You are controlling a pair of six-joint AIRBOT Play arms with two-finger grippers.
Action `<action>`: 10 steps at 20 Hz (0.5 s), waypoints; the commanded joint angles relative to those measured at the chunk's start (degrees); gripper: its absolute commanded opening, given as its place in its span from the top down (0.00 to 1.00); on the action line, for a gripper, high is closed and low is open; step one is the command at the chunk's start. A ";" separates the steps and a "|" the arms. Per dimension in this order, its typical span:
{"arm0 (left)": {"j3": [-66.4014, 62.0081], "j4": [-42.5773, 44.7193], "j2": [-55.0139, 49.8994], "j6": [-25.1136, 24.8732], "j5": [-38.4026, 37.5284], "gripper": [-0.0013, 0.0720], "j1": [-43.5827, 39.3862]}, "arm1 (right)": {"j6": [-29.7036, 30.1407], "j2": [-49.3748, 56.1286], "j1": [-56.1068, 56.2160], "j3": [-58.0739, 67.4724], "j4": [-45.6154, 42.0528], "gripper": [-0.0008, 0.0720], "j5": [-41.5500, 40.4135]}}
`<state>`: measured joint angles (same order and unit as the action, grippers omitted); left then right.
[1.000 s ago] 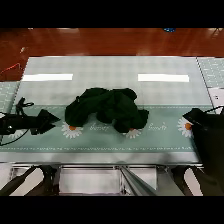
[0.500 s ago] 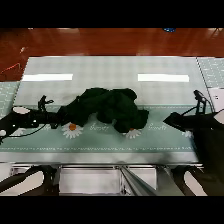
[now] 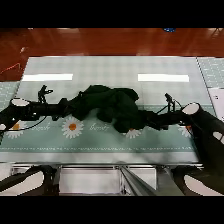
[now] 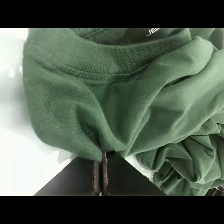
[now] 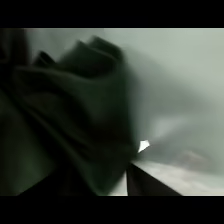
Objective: Fold the shirts.
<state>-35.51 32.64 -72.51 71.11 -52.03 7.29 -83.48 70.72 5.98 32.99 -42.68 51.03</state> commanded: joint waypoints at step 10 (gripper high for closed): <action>-22.34 -2.97 4.83 -0.09 -7.72 0.95 3.93 | -0.74 2.78 0.20 37.40 -11.26 0.96 13.79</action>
<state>-47.55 31.83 -70.39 70.96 -56.53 9.32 -82.04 75.92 8.25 58.06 -46.83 59.59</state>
